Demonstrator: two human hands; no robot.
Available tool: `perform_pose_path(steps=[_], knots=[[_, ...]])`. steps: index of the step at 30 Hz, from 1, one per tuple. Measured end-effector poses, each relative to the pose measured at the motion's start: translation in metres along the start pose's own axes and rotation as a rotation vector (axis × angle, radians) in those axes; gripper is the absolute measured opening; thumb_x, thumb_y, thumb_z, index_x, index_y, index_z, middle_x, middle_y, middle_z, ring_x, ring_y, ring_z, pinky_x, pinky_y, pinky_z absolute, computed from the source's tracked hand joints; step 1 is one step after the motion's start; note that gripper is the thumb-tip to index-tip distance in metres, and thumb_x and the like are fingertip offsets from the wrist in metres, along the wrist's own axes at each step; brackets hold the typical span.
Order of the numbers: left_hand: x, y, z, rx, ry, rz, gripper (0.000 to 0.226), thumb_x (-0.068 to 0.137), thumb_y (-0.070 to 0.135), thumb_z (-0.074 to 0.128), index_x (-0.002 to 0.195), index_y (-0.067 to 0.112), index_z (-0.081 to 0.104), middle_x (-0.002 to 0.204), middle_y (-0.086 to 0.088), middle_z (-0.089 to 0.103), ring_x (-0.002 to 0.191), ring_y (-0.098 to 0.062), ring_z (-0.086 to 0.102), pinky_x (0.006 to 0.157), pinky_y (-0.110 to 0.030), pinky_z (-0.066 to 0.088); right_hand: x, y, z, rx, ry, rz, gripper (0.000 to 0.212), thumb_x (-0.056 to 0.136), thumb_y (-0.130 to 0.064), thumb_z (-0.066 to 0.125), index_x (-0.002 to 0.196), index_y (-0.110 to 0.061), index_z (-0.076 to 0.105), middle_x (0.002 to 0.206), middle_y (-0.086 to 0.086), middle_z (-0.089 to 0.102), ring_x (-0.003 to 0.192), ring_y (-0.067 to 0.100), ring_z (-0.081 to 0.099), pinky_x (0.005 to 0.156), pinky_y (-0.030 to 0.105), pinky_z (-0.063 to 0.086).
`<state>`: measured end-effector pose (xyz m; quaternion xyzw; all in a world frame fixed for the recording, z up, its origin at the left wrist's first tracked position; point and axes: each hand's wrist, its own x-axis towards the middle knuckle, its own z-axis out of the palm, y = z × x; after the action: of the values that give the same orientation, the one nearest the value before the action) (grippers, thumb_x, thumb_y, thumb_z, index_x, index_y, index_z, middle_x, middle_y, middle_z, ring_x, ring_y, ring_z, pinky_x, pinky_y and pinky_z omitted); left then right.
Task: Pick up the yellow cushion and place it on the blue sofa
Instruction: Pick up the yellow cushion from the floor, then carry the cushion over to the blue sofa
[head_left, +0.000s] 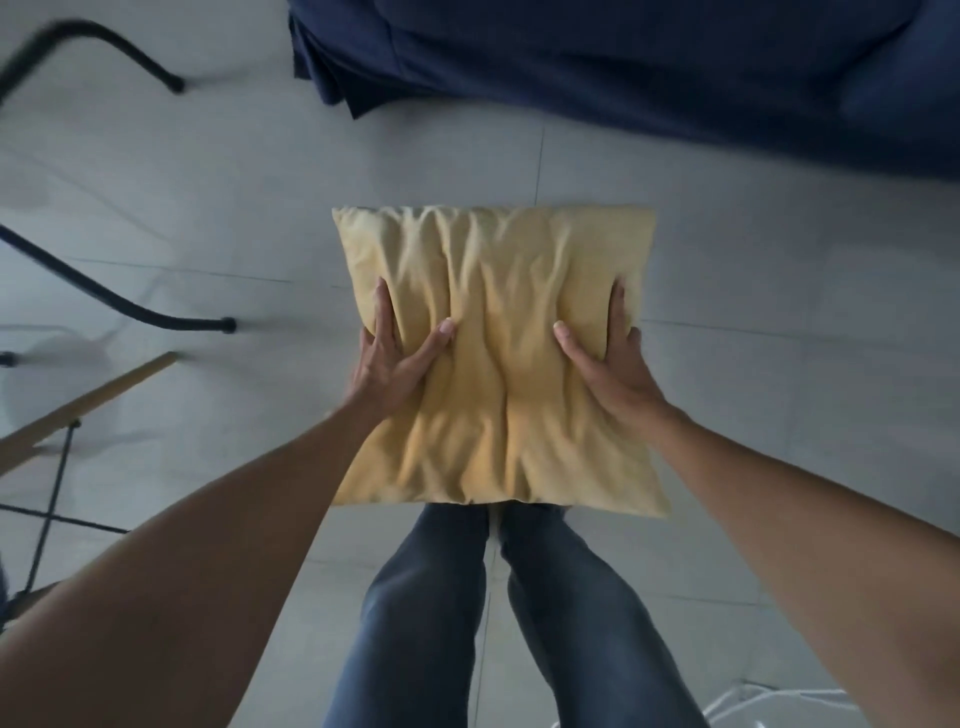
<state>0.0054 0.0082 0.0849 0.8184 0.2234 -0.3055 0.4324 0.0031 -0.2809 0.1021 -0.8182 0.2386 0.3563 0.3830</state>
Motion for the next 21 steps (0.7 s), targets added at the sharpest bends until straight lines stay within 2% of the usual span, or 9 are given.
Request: perform_pose_path(steps=[3, 8, 10, 14, 17, 19, 21], knots=[[-0.028, 0.032, -0.026, 0.009, 0.012, 0.003, 0.134, 0.060, 0.105, 0.053, 0.165, 0.047, -0.008, 0.173, 0.000, 0.017, 0.154, -0.028, 0.025, 0.119, -0.052, 0.028, -0.033, -0.028, -0.023, -0.016, 0.027, 0.004, 0.102, 0.080, -0.097, 0.041, 0.151, -0.067, -0.027, 0.171, 0.015, 0.016, 0.149, 0.041, 0.040, 0.118, 0.057, 0.033], [-0.086, 0.086, -0.071, -0.010, 0.037, 0.066, 0.132, 0.065, 0.101, 0.057, 0.165, 0.048, -0.009, 0.173, 0.007, 0.016, 0.154, -0.023, 0.025, 0.119, -0.050, 0.029, -0.097, -0.075, -0.059, -0.017, 0.094, -0.027, 0.098, 0.086, -0.091, 0.037, 0.156, -0.061, -0.025, 0.164, 0.018, 0.023, 0.141, 0.046, 0.045, 0.114, 0.060, 0.035], [-0.111, 0.107, -0.089, -0.010, 0.040, 0.056, 0.129, 0.065, 0.101, 0.058, 0.163, 0.053, -0.010, 0.173, 0.000, 0.018, 0.153, -0.029, 0.030, 0.118, -0.050, 0.031, -0.126, -0.093, -0.074, -0.008, 0.114, -0.042, 0.097, 0.087, -0.091, 0.036, 0.156, -0.060, -0.025, 0.160, 0.017, 0.027, 0.137, 0.045, 0.048, 0.112, 0.059, 0.037], [-0.164, 0.149, -0.120, -0.033, 0.084, 0.079, 0.125, 0.066, 0.100, 0.059, 0.162, 0.056, -0.009, 0.167, -0.008, 0.024, 0.147, -0.035, 0.038, 0.114, -0.049, 0.036, -0.183, -0.122, -0.100, 0.011, 0.185, -0.086, 0.096, 0.084, -0.094, 0.034, 0.153, -0.064, -0.026, 0.153, 0.014, 0.032, 0.128, 0.043, 0.054, 0.102, 0.054, 0.042], [-0.201, 0.181, -0.138, -0.050, 0.119, 0.094, 0.122, 0.068, 0.096, 0.061, 0.162, 0.056, -0.005, 0.161, -0.011, 0.029, 0.141, -0.039, 0.045, 0.111, -0.050, 0.039, -0.221, -0.142, -0.117, 0.044, 0.225, -0.104, 0.093, 0.082, -0.097, 0.032, 0.146, -0.068, -0.029, 0.149, 0.015, 0.035, 0.117, 0.041, 0.056, 0.089, 0.048, 0.038], [-0.223, 0.204, -0.148, -0.063, 0.140, 0.125, 0.123, 0.067, 0.097, 0.061, 0.163, 0.056, -0.004, 0.158, -0.012, 0.031, 0.138, -0.039, 0.048, 0.111, -0.049, 0.040, -0.243, -0.155, -0.129, 0.062, 0.275, -0.121, 0.095, 0.080, -0.098, 0.031, 0.149, -0.067, -0.027, 0.147, 0.016, 0.036, 0.104, 0.036, 0.054, 0.086, 0.047, 0.037], [-0.241, 0.226, -0.158, -0.072, 0.149, 0.150, 0.124, 0.064, 0.100, 0.059, 0.163, 0.056, -0.003, 0.158, -0.010, 0.032, 0.138, -0.039, 0.049, 0.113, -0.050, 0.041, -0.264, -0.167, -0.139, 0.098, 0.312, -0.114, 0.099, 0.079, -0.099, 0.030, 0.155, -0.064, -0.022, 0.147, 0.017, 0.037, 0.101, 0.034, 0.052, 0.087, 0.047, 0.037]])
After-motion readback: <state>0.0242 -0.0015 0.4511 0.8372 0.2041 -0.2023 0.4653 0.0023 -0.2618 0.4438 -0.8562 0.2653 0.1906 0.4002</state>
